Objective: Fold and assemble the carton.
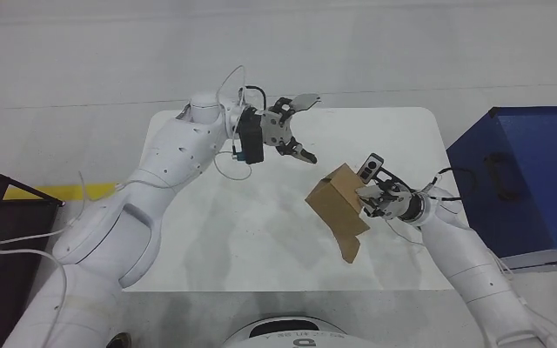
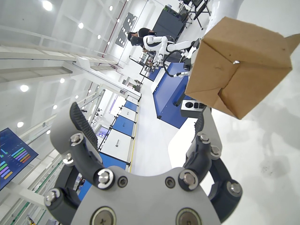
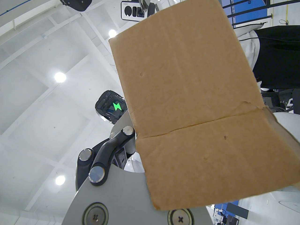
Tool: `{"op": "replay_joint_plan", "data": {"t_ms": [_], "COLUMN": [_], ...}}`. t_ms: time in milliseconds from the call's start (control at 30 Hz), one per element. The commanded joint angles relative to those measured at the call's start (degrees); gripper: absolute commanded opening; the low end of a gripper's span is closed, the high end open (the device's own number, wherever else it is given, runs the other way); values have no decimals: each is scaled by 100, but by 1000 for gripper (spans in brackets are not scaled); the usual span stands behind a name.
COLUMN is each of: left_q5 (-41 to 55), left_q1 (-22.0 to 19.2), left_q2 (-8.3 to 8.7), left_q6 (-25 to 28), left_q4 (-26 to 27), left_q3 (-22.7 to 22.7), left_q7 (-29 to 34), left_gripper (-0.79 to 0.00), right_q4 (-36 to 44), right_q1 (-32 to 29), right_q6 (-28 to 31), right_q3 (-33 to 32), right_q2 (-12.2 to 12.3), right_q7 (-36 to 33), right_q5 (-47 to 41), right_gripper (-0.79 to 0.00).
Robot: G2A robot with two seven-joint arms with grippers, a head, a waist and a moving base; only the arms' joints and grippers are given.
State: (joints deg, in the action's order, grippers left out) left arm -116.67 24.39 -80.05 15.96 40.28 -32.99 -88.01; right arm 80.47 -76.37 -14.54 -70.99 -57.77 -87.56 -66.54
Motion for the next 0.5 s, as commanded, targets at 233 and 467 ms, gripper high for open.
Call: {"op": "replay_joint_plan", "data": {"t_ms": [233, 467], "left_q5": [299, 692], "left_q1": [256, 188], "left_q2": [182, 429], "left_q6": [33, -37], "left_q4": [95, -308], "left_q3": [149, -30], "left_q7": [1, 1], "left_gripper": [0, 0], "right_q4": [-62, 83], "right_q1": [169, 188], "right_q6": [-68, -415], "right_q3": [-20, -262], "right_q2": [-22, 91], "right_q7": [-9, 677], "right_q5": [-118, 822], "right_gripper": [-785, -785]}}
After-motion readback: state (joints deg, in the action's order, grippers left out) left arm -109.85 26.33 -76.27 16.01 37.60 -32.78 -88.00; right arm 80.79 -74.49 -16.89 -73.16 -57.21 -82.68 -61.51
